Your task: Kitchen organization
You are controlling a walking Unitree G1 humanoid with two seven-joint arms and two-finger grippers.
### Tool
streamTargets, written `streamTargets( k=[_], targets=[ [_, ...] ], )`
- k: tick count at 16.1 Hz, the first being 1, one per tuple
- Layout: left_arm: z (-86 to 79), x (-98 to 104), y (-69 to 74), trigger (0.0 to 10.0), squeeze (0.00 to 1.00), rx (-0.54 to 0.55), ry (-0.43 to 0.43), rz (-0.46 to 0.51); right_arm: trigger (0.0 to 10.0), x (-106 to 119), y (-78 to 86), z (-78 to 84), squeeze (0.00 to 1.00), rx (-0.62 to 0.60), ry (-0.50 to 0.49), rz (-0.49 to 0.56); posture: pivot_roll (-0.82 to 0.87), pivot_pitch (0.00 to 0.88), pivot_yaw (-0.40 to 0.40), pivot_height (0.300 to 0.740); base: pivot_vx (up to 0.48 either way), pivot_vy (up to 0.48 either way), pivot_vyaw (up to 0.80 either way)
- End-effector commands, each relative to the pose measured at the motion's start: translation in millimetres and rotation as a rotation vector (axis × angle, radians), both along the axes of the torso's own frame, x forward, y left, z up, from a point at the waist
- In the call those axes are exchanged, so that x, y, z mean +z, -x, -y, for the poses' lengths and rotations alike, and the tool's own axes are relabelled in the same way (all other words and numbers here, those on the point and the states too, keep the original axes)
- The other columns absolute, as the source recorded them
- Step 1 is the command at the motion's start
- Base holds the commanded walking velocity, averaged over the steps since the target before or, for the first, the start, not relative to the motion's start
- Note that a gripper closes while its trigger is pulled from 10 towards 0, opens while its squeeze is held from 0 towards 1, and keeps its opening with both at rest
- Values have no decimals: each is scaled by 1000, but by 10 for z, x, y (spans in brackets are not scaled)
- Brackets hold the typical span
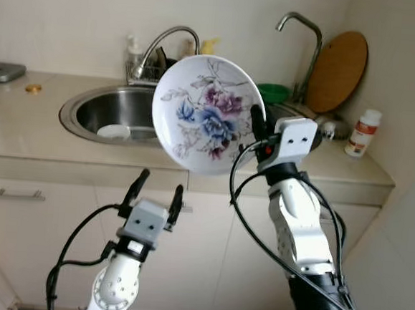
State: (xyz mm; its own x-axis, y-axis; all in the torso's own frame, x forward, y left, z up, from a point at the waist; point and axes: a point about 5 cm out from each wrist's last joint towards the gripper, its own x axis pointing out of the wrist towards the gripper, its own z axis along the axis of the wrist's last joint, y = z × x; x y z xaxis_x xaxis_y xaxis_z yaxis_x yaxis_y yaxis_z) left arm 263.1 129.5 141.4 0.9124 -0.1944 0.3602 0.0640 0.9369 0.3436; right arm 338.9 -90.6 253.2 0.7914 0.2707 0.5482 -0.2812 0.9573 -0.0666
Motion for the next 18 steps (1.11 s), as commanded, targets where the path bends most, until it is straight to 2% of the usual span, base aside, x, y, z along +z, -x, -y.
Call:
streamTargets(
  k=[1, 10, 13, 18],
  targets=[
    [-16, 21, -6, 10000, 0, 3, 0, 6, 0, 125, 24, -86, 0, 24, 2, 56, 114, 0, -35, 740, 304, 0, 0],
    [-11, 20, -9, 10000, 0, 4, -2, 1, 0, 126, 9, -93, 0, 15, 6, 58, 115, 0, -35, 740, 338, 0, 0],
    [-2, 20, -10, 10000, 0, 4, -2, 0, 0, 124, -2, -87, 0, 10, 5, 56, 117, 0, -37, 740, 382, 0, 717],
    [1, 15, -7, 10000, 0, -2, -2, -1, 0, 123, -23, -79, 0, 2, -16, 43, 118, 0, -38, 740, 384, 0, 0]
  ],
)
